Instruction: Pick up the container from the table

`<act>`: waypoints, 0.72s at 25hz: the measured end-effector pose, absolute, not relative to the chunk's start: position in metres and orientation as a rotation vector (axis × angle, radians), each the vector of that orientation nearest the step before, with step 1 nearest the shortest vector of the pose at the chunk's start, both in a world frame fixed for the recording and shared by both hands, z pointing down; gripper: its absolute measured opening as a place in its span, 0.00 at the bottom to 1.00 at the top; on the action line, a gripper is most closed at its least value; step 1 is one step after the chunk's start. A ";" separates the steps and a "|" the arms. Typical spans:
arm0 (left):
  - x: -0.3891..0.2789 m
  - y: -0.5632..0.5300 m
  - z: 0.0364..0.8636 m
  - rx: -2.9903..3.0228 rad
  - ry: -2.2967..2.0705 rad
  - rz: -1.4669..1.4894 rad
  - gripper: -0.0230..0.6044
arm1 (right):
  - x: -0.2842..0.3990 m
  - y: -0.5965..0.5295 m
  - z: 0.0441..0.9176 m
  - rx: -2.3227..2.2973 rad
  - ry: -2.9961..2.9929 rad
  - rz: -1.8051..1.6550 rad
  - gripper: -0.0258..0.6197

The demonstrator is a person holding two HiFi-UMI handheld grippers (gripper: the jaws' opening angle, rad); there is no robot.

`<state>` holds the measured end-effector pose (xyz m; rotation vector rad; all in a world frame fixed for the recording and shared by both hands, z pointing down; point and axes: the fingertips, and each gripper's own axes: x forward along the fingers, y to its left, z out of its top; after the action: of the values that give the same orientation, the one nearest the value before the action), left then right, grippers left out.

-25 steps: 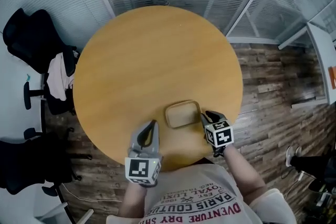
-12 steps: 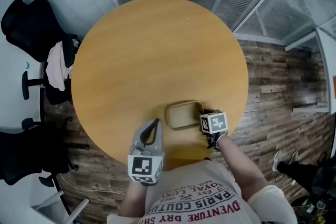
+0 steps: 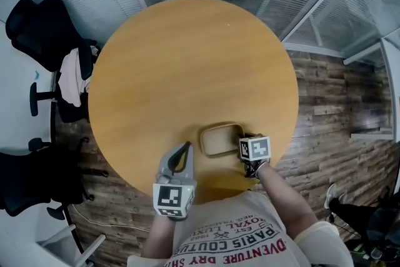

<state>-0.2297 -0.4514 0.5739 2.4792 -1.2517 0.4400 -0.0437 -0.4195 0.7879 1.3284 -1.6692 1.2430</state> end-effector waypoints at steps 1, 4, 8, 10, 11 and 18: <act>-0.231 -0.450 0.574 2.476 -1.252 0.446 0.05 | -0.044 -0.420 0.785 1.339 -1.675 1.237 0.14; -0.232 -0.448 0.573 2.464 -1.259 0.446 0.05 | -0.043 -0.422 0.776 1.362 -1.704 1.217 0.11; -0.234 -0.445 0.567 2.460 -1.277 0.445 0.05 | -0.041 -0.427 0.757 1.385 -1.753 1.154 0.09; -0.238 -0.442 0.564 2.457 -1.287 0.451 0.05 | -0.041 -0.430 0.745 1.402 -1.784 1.126 0.09; -0.240 -0.440 0.562 2.455 -1.296 0.452 0.05 | -0.042 -0.431 0.739 1.412 -1.802 1.117 0.09; -0.254 -0.431 0.533 2.452 -1.392 0.376 0.05 | -0.046 -0.442 0.657 1.510 -1.996 0.946 0.09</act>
<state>-0.2541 -0.4312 0.5333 2.4516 -1.3918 0.3761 -0.0458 -0.4415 0.6573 1.5098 -1.9962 0.9465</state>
